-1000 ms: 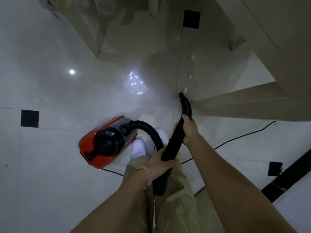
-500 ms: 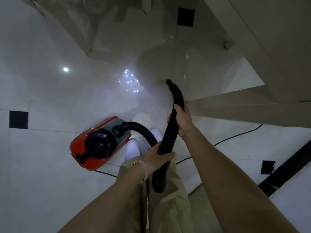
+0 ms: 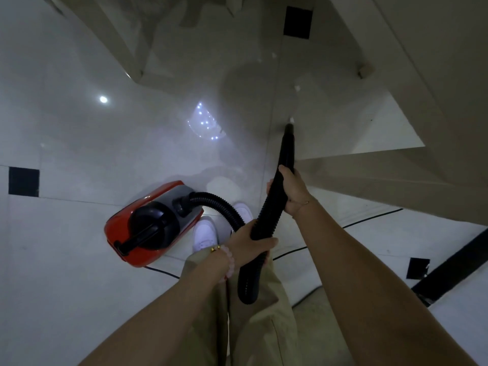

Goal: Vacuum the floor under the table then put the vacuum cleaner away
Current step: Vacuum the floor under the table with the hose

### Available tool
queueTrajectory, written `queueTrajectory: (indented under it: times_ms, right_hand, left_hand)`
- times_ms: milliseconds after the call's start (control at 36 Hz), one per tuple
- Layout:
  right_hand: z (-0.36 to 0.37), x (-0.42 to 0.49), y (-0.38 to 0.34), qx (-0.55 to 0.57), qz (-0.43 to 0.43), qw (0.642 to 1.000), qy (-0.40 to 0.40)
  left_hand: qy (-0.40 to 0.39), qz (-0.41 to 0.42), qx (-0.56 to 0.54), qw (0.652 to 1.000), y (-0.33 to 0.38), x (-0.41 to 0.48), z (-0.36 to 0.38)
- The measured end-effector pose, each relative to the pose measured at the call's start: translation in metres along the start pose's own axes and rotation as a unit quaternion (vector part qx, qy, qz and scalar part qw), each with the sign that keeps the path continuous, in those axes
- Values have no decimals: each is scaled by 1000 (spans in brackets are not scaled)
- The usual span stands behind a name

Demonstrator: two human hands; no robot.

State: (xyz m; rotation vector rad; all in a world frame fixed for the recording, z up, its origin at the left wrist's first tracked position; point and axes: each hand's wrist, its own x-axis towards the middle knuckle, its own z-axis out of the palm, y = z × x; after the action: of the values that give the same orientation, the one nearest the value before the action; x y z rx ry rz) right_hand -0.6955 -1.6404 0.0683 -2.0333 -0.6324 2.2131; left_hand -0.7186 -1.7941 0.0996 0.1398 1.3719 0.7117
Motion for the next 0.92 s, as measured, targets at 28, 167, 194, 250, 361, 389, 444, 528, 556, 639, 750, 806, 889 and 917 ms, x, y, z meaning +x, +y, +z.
queueTrajectory:
  times_ms: [28,167,194,250,361,389,444,528,556,639,750,806,889,917]
  right_hand:
    - [0,1,-3,-3,12,1000,-4]
    - [3,7,-16,-44,33,998,-16]
    - [5,8,-18,-54,37,998,-19]
    - [8,11,-22,-63,44,997,-24]
    - [14,17,-27,-92,39,995,-28]
    - [15,18,-27,-98,38,994,-30]
    - [16,19,-28,-113,40,992,-36]
    - [18,20,-26,-142,54,987,-44]
    - [20,20,-24,-148,62,986,-45]
    - [25,17,-19,-170,85,980,-53]
    - [33,11,-12,-214,87,970,-79]
    - [36,8,-8,-227,87,966,-87]
    - [40,2,-3,-239,83,963,-92]
    - [40,-1,-2,-244,80,962,-93]
  left_hand:
    - [3,1,7,1000,2,1,1]
    - [16,0,-7,1000,13,6,7]
    - [15,2,-13,1000,17,7,8]
    - [7,8,-37,999,23,7,8]
    - [7,12,-64,998,31,8,5]
    - [8,11,-70,997,32,8,4]
    - [4,8,-77,997,32,8,3]
    - [-6,5,-61,998,29,6,2]
    - [-8,4,-64,998,28,5,3]
    - [-7,5,-59,998,22,1,8]
    - [14,1,-65,998,13,-4,12]
    - [23,3,-69,997,10,-8,14]
    - [37,12,-90,995,4,-13,19]
    - [42,13,-94,995,2,-15,20]
